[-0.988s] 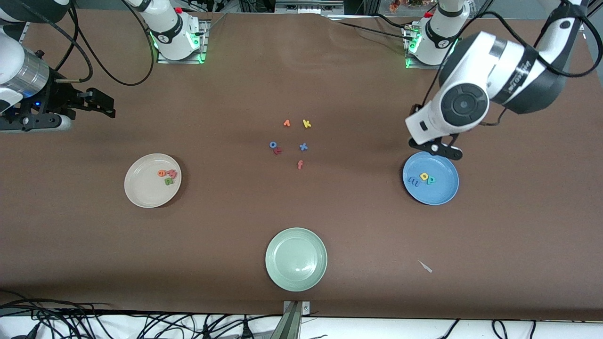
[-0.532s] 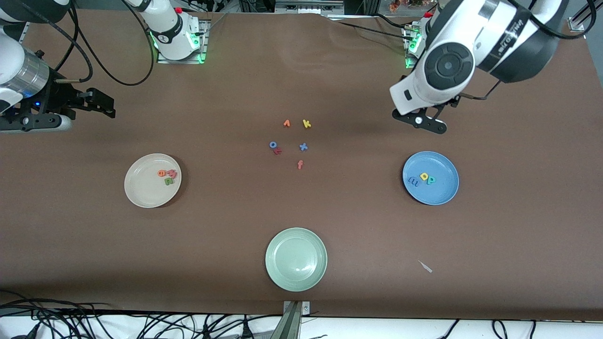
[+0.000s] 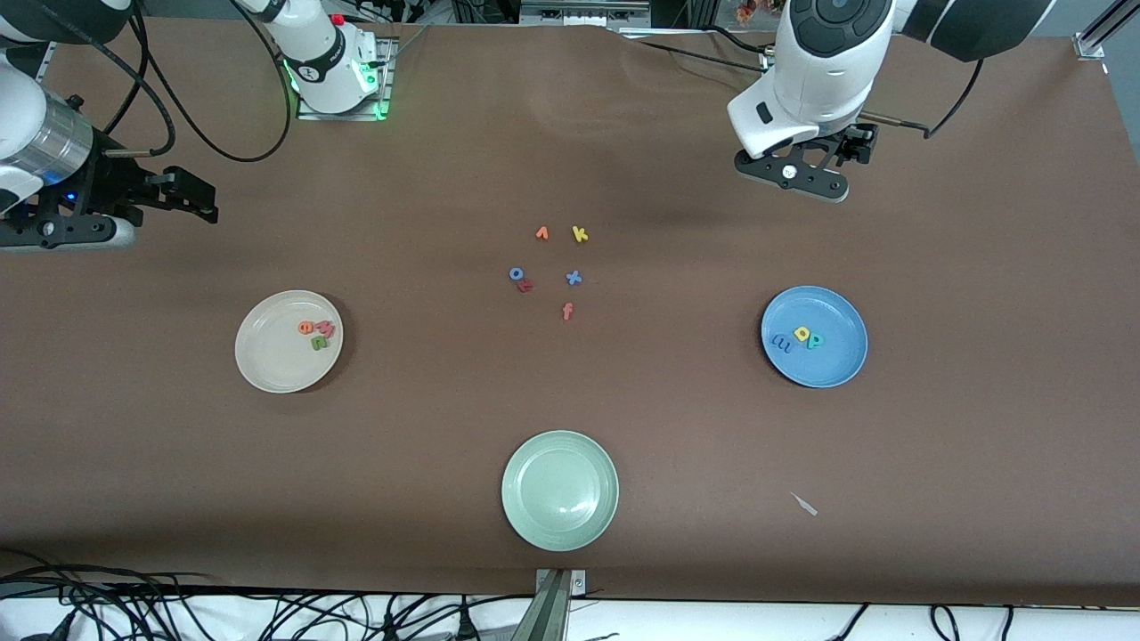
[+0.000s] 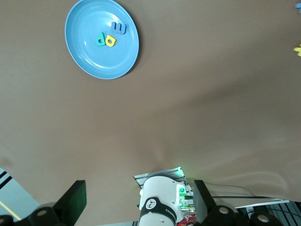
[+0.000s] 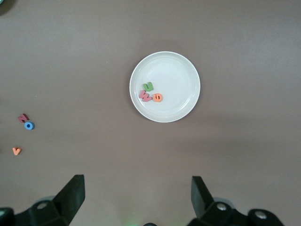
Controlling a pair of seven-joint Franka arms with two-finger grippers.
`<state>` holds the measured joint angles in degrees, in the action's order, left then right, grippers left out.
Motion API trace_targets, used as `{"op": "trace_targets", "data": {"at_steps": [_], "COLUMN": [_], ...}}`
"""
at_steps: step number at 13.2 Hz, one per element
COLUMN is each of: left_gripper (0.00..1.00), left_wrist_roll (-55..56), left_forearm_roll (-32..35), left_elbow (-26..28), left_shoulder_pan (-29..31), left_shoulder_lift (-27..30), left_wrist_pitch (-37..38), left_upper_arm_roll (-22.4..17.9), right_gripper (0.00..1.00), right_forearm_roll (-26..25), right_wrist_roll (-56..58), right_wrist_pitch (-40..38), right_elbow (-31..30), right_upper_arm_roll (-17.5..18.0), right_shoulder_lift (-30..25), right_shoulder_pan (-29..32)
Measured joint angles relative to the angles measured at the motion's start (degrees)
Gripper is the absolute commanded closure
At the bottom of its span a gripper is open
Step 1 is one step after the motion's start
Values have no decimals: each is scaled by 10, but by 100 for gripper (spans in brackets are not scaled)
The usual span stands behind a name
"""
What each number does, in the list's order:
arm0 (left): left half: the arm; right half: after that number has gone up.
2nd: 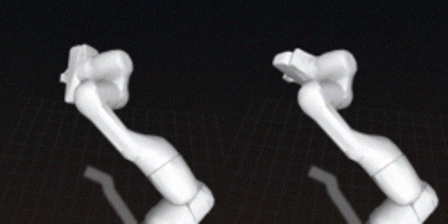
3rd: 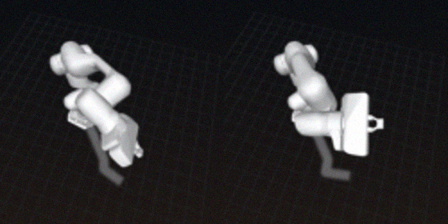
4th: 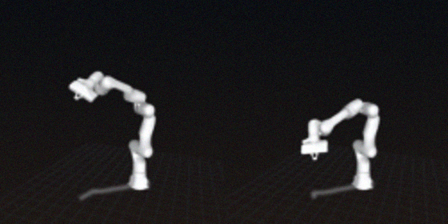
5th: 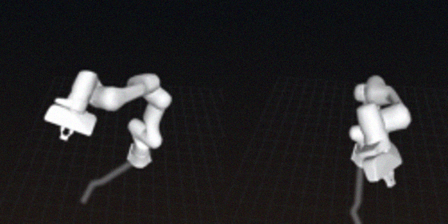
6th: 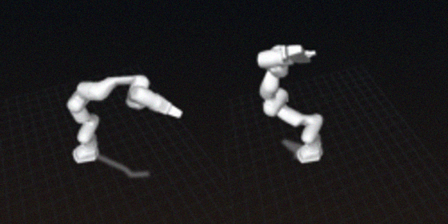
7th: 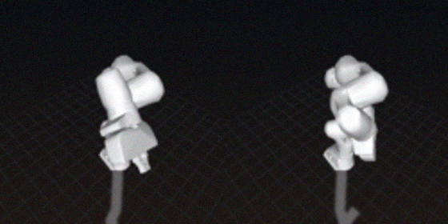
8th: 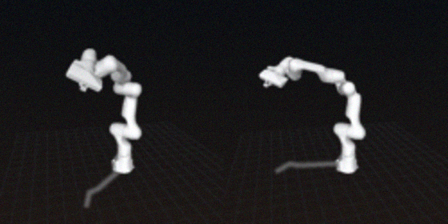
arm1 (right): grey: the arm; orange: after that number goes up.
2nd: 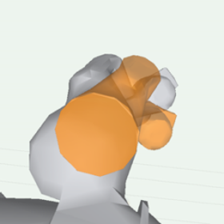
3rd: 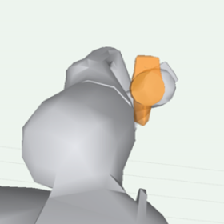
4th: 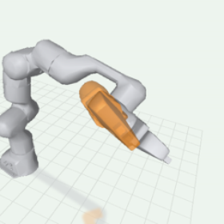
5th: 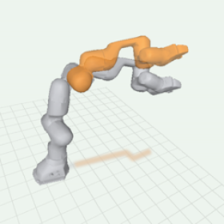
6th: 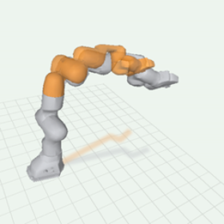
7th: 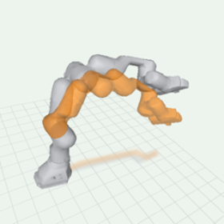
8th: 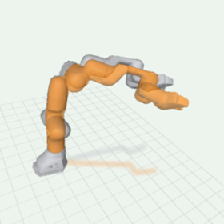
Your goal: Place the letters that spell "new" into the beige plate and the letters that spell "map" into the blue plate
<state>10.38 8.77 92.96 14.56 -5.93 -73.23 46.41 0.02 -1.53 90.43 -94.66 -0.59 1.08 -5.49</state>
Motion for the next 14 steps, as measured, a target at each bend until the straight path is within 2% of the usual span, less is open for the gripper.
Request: {"op": "trace_targets", "data": {"at_steps": [5,12,14], "left_gripper": [0,0,0], "left_wrist_roll": [-2,-3,-3], "left_forearm_roll": [-1,-1,-2], "left_elbow": [-61,-110,-112], "left_shoulder_pan": [38,57,56], "left_shoulder_lift": [-36,-54,-54], "left_wrist_pitch": [-32,-46,-67], "left_upper_arm_roll": [-43,-51,-69], "right_gripper": [0,0,0], "right_forearm_roll": [0,0,0], "right_wrist_roll": [0,0,0], "right_wrist_pitch": [0,0,0], "right_elbow": [0,0,0], "right_upper_arm_roll": [0,0,0], "right_shoulder_lift": [0,0,0], "right_shoulder_pan": [0,0,0]}}
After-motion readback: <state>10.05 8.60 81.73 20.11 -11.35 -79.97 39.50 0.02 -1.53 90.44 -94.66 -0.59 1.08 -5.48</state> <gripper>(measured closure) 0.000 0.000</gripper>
